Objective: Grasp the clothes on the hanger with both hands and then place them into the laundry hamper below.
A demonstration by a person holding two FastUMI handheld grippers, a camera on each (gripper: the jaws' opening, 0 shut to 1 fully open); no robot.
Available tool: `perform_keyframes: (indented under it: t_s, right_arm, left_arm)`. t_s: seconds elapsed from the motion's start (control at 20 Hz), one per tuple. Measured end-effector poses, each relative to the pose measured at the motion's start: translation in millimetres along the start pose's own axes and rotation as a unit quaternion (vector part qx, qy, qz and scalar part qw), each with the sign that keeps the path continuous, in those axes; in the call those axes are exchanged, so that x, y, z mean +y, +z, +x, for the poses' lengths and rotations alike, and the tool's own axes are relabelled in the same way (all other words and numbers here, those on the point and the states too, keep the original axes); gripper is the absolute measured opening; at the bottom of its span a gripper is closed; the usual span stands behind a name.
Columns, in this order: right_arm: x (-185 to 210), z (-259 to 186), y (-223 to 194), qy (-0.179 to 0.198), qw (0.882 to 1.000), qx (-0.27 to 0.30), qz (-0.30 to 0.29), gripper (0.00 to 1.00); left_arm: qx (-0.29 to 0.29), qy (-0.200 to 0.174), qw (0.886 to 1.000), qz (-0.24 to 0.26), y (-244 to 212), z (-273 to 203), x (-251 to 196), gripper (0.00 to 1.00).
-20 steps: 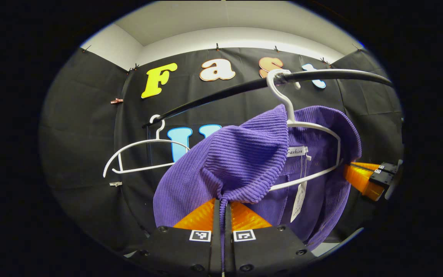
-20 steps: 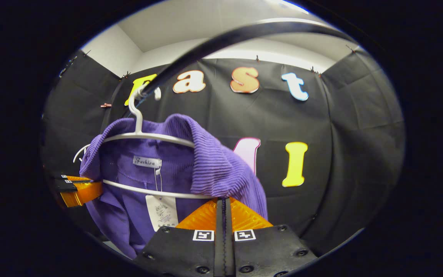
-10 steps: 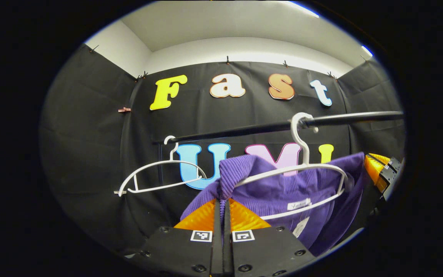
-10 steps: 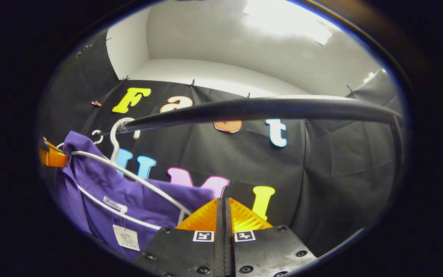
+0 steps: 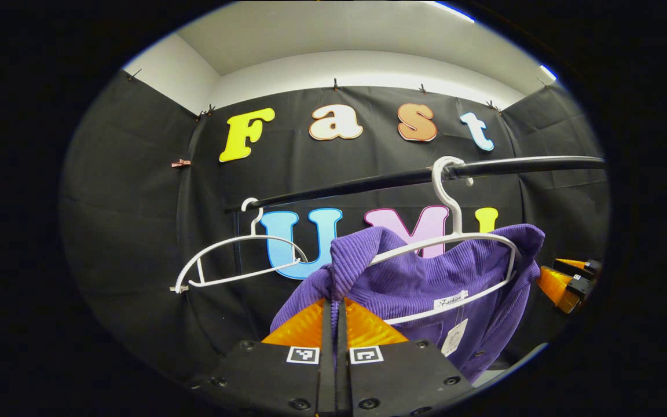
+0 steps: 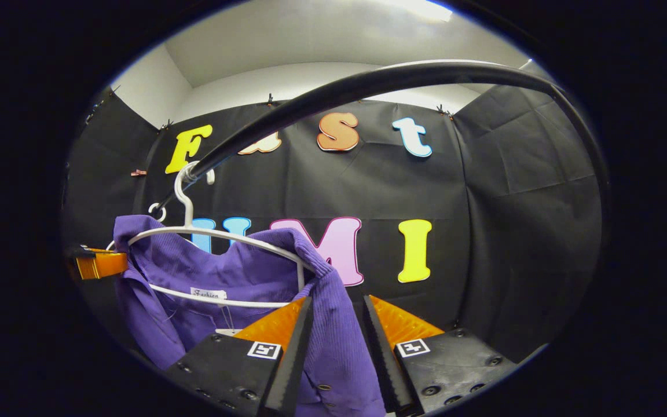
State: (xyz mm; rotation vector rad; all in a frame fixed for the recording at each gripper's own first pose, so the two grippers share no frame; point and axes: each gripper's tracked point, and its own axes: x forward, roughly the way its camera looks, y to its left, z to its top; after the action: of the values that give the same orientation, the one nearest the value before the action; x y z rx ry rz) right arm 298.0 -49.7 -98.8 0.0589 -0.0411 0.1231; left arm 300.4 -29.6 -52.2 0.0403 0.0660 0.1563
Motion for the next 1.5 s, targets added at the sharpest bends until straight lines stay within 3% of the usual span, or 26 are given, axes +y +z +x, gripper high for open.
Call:
perform_keyframes:
  t_s: [0.05,0.1,0.15,0.2,0.3,0.4,0.5,0.7,0.8,1.05,1.2,1.35,1.5]
  right_arm:
    - [9.3,-0.3,2.5,0.011,1.000,-0.002,-0.001,0.65]
    - [16.3,0.9,4.2,0.021,1.000,-0.005,-0.003,0.63]
    - [24.4,1.9,6.7,0.030,1.000,-0.009,-0.002,0.78]
    - [28.3,5.2,7.7,0.031,0.999,-0.011,-0.003,0.83]
    - [14.6,20.3,-0.2,-0.005,1.000,-0.008,-0.021,0.92]
    - [-8.3,36.1,-11.9,-0.050,0.998,-0.002,-0.044,0.95]
    - [-6.4,54.4,-21.7,-0.033,0.998,0.005,-0.049,0.95]
    - [-16.1,58.7,-12.5,-0.019,0.993,-0.027,-0.109,0.09]
    - [-28.8,60.0,4.4,-0.030,0.989,-0.056,-0.137,0.04]
    - [-45.9,65.5,35.3,-0.066,0.969,-0.116,-0.208,0.04]
    - [-51.3,74.9,50.7,-0.086,0.960,-0.150,-0.219,0.04]
    - [-53.9,88.2,56.0,-0.096,0.953,-0.167,-0.232,0.04]
    - [-64.3,109.4,39.1,-0.094,0.954,-0.153,-0.240,0.04]
  left_arm:
    - [0.000,0.001,1.000,0.001,0.7,-0.1,-0.1,0.06]
    - [0.001,0.001,1.000,0.001,-0.7,0.1,-0.3,0.06]
    - [0.002,0.000,1.000,0.000,-0.1,-0.6,-0.7,0.06]
    - [0.002,0.001,1.000,-0.002,-1.4,-1.0,-1.4,0.06]
    - [0.002,0.002,1.000,-0.005,-2.1,0.1,-0.5,0.06]
    - [0.002,0.005,1.000,-0.004,-2.7,-0.1,0.2,0.06]
    - [0.003,0.006,1.000,-0.002,-4.2,0.6,0.2,0.05]
    - [0.010,0.006,1.000,-0.003,-8.0,4.6,0.4,0.06]
    - [0.009,0.001,1.000,-0.001,-6.0,6.8,0.0,0.05]
    - [-0.010,0.010,1.000,0.020,15.0,13.8,15.1,0.05]
    - [-0.024,0.018,0.999,0.022,30.4,23.3,27.9,0.05]
    - [-0.030,0.014,0.999,0.034,34.2,34.4,28.6,0.05]
    - [-0.024,-0.001,0.999,0.036,29.7,46.6,29.5,0.05]
